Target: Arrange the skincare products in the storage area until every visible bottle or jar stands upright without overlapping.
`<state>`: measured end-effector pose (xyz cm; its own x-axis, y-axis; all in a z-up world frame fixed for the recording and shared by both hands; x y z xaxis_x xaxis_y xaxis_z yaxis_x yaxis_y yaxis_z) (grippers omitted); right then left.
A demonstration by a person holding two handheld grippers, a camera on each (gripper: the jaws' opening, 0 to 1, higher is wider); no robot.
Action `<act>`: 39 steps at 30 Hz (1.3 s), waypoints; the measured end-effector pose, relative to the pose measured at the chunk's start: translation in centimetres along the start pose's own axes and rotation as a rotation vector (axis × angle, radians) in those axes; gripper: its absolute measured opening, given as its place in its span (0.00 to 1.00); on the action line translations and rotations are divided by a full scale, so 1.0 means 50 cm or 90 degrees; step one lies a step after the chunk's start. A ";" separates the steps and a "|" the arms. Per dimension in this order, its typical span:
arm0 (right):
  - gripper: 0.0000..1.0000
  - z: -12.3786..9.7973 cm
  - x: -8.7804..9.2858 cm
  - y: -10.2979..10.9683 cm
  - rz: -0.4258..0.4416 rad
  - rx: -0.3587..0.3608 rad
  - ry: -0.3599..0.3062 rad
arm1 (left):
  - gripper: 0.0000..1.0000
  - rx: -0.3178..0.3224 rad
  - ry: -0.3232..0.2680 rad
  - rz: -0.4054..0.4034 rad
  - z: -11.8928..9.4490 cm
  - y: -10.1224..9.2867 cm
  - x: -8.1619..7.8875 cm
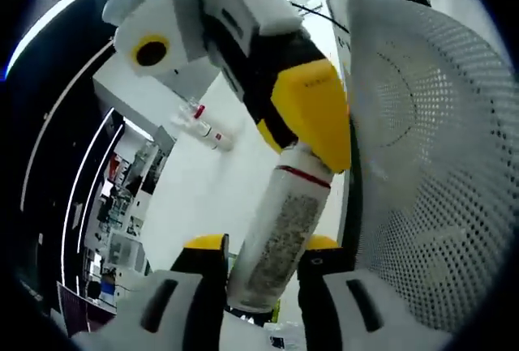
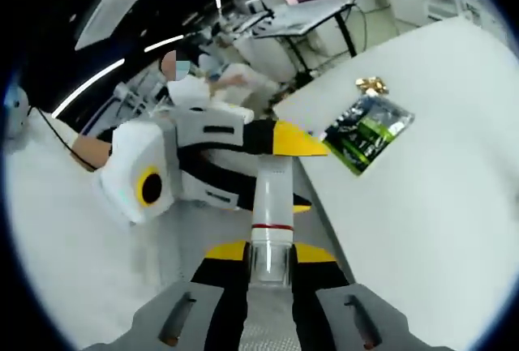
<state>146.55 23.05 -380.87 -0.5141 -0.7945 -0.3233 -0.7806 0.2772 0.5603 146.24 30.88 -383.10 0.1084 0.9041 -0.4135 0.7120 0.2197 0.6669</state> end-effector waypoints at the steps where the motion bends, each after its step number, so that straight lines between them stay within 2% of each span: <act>1: 0.14 -0.004 0.002 0.001 0.004 -0.008 0.009 | 0.26 0.003 -0.013 0.015 -0.001 -0.003 -0.008; 4: 0.14 -0.020 -0.001 0.002 0.029 -0.034 0.028 | 0.23 0.011 -0.025 0.023 -0.002 -0.007 -0.012; 7: 0.15 -0.030 -0.018 0.001 0.073 -0.054 -0.004 | 0.21 0.044 -0.017 -0.004 0.001 -0.012 -0.004; 10: 0.15 -0.037 -0.026 -0.007 0.083 -0.080 -0.020 | 0.20 0.037 -0.027 -0.036 -0.005 -0.001 -0.002; 13: 0.18 -0.038 -0.038 -0.004 0.094 -0.121 -0.064 | 0.20 0.047 -0.029 -0.079 -0.005 0.001 0.003; 16: 0.18 -0.050 -0.064 -0.017 0.138 -0.147 -0.147 | 0.20 0.030 -0.039 -0.143 -0.010 0.020 0.015; 19: 0.19 -0.062 -0.086 -0.036 0.193 -0.183 -0.248 | 0.20 0.032 -0.048 -0.202 -0.014 0.029 0.024; 22: 0.24 -0.041 -0.077 -0.027 0.203 -0.212 -0.268 | 0.20 0.044 -0.044 -0.203 -0.013 0.023 0.023; 24: 0.32 -0.031 -0.079 -0.017 0.221 -0.238 -0.294 | 0.20 0.051 -0.059 -0.224 -0.015 0.026 0.019; 27: 0.41 -0.009 -0.075 -0.008 0.245 -0.268 -0.311 | 0.20 0.053 -0.059 -0.240 -0.013 0.027 0.021; 30: 0.52 -0.006 -0.081 -0.006 0.255 -0.275 -0.351 | 0.20 0.064 -0.070 -0.279 -0.015 0.031 0.022; 31: 0.53 -0.009 -0.083 -0.005 0.243 -0.269 -0.364 | 0.20 0.067 -0.075 -0.302 -0.016 0.035 0.022; 33: 0.49 -0.014 -0.088 -0.005 0.219 -0.257 -0.391 | 0.20 0.073 -0.084 -0.346 -0.019 0.042 0.023; 36: 0.38 -0.022 -0.090 -0.005 0.151 -0.202 -0.407 | 0.20 0.106 -0.110 -0.440 -0.027 0.051 0.018; 39: 0.31 -0.032 -0.098 -0.002 0.107 -0.171 -0.435 | 0.20 0.146 -0.143 -0.542 -0.037 0.062 0.012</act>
<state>149.72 26.05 -378.09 -0.7932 -0.2161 -0.5693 -0.6034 0.1537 0.7825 147.24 32.78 -380.12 -0.4009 0.3716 -0.8374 0.7313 0.6803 -0.0483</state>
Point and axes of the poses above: the point that each gripper's makers call its tool centre point, and the gripper's own axes: z roughly forward along the fingers, y roughly to its left, x roughly out of its underside, the point moved 5 cm from there along -z, roughly backward along the fingers, and after that the axes turned 8 degrees about y, right-handed, at the moved point
